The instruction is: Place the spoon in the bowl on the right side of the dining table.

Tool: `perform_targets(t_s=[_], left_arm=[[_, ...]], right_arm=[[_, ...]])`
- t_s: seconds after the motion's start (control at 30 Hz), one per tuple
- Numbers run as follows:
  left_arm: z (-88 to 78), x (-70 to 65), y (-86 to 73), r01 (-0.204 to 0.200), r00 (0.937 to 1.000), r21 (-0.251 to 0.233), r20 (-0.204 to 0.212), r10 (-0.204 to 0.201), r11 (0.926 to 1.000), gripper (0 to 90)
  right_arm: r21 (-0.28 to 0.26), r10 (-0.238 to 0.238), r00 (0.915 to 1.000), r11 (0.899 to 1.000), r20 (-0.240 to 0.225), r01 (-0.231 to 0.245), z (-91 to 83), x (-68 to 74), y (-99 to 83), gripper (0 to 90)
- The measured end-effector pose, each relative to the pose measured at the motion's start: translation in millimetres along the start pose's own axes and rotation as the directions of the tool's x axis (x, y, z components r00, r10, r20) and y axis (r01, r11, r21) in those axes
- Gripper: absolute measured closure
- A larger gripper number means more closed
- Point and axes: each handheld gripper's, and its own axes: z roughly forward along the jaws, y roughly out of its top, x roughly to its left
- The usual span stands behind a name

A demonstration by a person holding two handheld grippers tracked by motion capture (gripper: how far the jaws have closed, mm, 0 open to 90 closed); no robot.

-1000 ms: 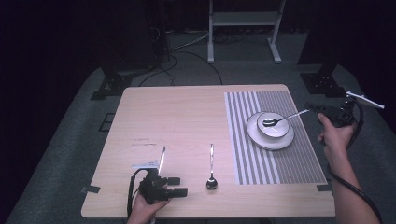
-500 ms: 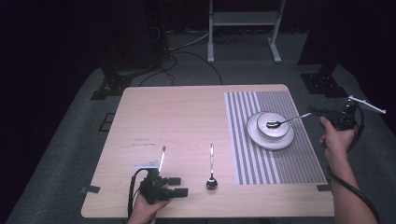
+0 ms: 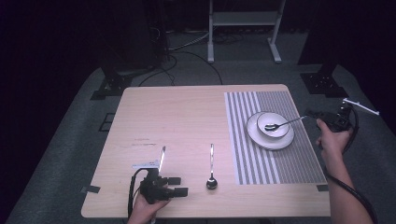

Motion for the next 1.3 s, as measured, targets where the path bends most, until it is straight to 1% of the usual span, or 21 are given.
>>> perform_targets(t_s=[0.3,0.4,0.47,0.5,0.6,0.67,0.7,0.8,0.93,1.0,1.13,1.3], left_arm=[[1.1,0.8,0.8,0.002,1.0,-0.005,0.002,-0.002,1.0,5.3],[1.5,1.3,0.7,0.006,1.0,-0.007,0.003,-0.006,1.0,5.3],[1.6,1.4,0.7,0.006,1.0,-0.006,0.003,-0.006,1.0,5.3],[1.5,1.5,0.9,0.004,1.0,-0.006,0.003,-0.004,1.0,5.3],[1.2,1.9,1.3,0.005,1.0,-0.009,0.002,-0.005,1.0,5.3],[1.0,2.5,1.3,0.005,1.0,-0.008,0.001,-0.005,1.0,5.3],[1.0,2.8,1.2,0.005,1.0,-0.008,0.002,-0.005,1.0,5.3],[1.2,2.6,1.2,0.003,1.0,-0.006,0.001,-0.003,1.0,5.3],[1.4,1.8,0.8,0.002,1.0,-0.005,0.001,-0.002,1.0,5.3],[1.4,1.0,0.9,-0.001,1.0,-0.004,0.001,0.001,1.0,5.2],[0.6,0.3,0.8,-0.004,1.0,-0.005,0.001,0.004,1.0,5.3],[0.0,-0.9,0.3,-0.007,1.0,-0.005,0.0,0.007,1.0,5.2]], right_arm=[[0.014,0.0,1.0,1.0,0.004,0.0,7.3,-4.0,-2.0,88.4],[0.021,0.005,1.0,1.0,-0.001,-0.004,9.3,-5.9,-2.9,87.8],[0.03,0.011,0.9998,1.0,-0.016,-0.011,11.4,-8.6,-4.3,85.5],[0.03,0.011,0.9998,1.0,-0.016,-0.011,11.4,-8.6,-4.3,85.5],[0.03,0.015,0.9995,0.999,-0.028,-0.014,12.7,-10.5,-5.3,82.3],[0.029,0.017,0.9991,0.999,-0.039,-0.016,12.8,-11.2,-5.7,77.7],[0.034,0.015,0.9985,0.999,-0.053,-0.013,12.6,-11.3,-6.1,74.3],[0.039,0.012,0.9975,0.999,-0.069,-0.01,10.9,-10.7,-7.0,67.0],[0.039,0.007,0.9963,0.999,-0.086,-0.003,7.3,-10.3,-10.0,59.9],[0.046,0.009,0.9948,0.999,-0.102,-0.004,4.5,-10.7,-12.9,56.9],[0.052,0.006,0.9939,0.999,-0.11,0.0,-0.1,-12.5,-18.2,54.1],[0.065,0.012,0.9908,0.998,-0.134,-0.003,-7.5,-14.9,-27.9,53.0]])
